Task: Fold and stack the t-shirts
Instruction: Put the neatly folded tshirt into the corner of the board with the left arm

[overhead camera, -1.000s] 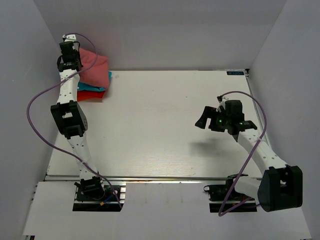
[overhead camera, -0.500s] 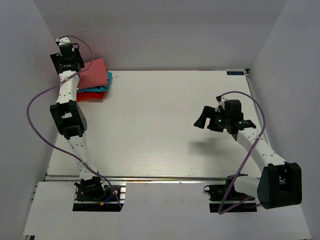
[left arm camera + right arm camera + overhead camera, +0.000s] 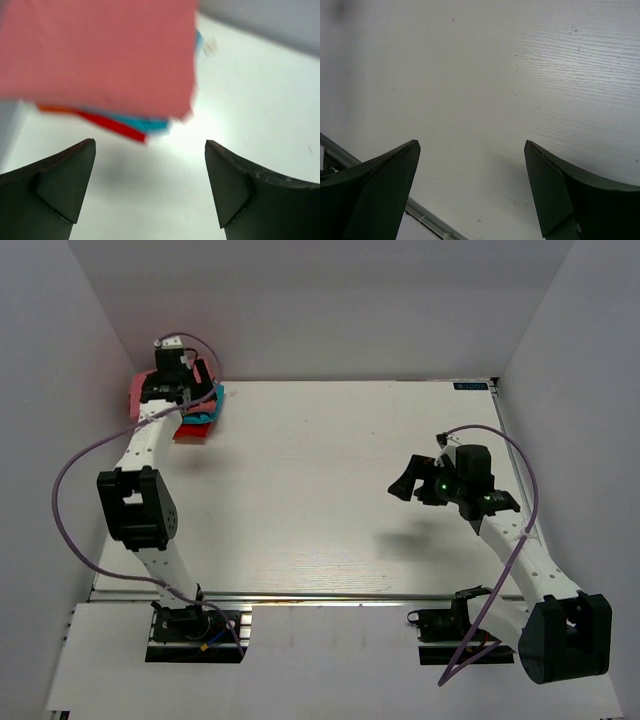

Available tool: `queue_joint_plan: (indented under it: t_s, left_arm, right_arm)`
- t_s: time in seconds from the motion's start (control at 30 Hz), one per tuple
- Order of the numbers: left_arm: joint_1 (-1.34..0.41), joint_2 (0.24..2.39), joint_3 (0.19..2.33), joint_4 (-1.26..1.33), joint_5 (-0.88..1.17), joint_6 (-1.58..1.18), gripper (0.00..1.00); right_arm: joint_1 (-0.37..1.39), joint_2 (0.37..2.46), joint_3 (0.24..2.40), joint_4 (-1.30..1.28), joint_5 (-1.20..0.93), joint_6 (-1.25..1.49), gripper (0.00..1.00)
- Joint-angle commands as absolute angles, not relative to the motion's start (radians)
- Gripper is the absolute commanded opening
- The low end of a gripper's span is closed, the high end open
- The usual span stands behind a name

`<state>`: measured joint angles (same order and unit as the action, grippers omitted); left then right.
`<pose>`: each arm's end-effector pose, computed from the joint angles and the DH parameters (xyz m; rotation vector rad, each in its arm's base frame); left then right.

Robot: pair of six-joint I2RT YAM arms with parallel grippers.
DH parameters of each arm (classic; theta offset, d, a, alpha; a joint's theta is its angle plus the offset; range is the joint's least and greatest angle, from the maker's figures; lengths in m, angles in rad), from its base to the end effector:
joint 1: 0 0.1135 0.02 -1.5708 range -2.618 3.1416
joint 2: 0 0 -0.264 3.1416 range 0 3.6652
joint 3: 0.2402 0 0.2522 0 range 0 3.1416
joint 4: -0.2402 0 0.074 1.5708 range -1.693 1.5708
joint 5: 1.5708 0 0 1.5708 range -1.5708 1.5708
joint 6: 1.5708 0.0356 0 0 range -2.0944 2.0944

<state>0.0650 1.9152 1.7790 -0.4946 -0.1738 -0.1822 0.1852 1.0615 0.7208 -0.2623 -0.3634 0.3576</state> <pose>0.4467 0.0352 0.3239 -0.3664 2.1626 0.1254 0.2243 0.0549 0.2579 -0.0223 2.2147 0.7008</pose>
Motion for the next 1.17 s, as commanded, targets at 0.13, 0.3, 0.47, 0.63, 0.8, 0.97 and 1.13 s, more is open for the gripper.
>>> queue_joint_plan:
  t_s: [0.13, 0.3, 0.47, 0.63, 0.8, 0.97, 1.13]
  left_arm:
    - [-0.144, 1.472, 1.321, -0.457, -0.186, -0.376, 1.00]
    - [-0.343, 1.374, 1.154, -0.509, -0.302, -0.457, 1.00]
    - [-0.527, 1.353, 1.062, -0.509, -0.357, -0.515, 1.00]
    - [-0.656, 1.365, 1.112, -0.658, -0.511, -0.577, 1.00]
    - [-0.719, 1.351, 1.089, -0.617, -0.523, -0.586, 1.00]
    - [-0.761, 1.391, 1.109, -0.615, -0.532, -0.577, 1.00]
    - [-0.782, 1.362, 1.111, -0.574, -0.541, -0.557, 1.00]
  right_arm:
    - [0.186, 1.003, 0.644, -0.213, -0.374, 0.371, 0.90]
    - [0.186, 0.986, 0.629, -0.225, -0.344, 0.367, 0.90]
    - [0.184, 0.986, 0.606, -0.224, -0.325, 0.370, 0.90]
    - [0.184, 0.986, 0.572, -0.209, -0.304, 0.385, 0.90]
    - [0.184, 0.991, 0.548, -0.201, -0.276, 0.410, 0.90]
    - [0.183, 0.983, 0.505, -0.160, -0.265, 0.433, 0.90]
    - [0.184, 0.957, 0.486, -0.132, -0.261, 0.443, 0.90]
